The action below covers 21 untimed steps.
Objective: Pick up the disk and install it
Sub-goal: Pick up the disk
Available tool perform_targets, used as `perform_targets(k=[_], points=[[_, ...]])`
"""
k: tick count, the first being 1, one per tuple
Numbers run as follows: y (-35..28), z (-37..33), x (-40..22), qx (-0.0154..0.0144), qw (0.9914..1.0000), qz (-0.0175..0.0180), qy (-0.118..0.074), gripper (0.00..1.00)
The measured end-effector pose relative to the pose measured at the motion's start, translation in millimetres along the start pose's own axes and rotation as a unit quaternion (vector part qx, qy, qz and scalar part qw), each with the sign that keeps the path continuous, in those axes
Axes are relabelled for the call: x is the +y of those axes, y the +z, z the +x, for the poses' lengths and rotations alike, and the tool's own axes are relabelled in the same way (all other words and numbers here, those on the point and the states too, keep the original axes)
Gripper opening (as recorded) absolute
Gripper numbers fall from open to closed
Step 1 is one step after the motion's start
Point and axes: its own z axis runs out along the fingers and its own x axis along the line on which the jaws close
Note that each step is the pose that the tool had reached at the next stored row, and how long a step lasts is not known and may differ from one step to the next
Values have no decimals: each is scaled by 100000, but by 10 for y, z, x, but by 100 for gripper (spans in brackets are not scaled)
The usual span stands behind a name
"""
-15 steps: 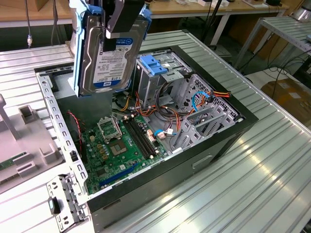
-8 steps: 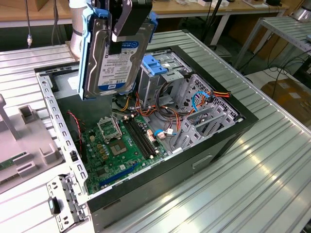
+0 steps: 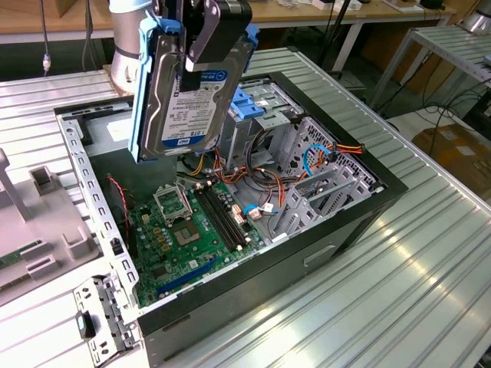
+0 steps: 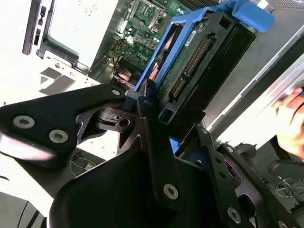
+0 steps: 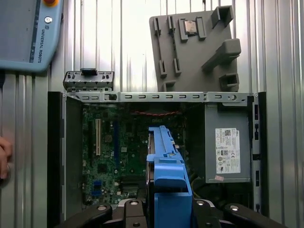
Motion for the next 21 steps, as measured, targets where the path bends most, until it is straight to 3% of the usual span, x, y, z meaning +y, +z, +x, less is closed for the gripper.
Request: perform_targets(k=[21], points=[[-13, 243, -119, -92, 99983, -7, 1826, 36]])
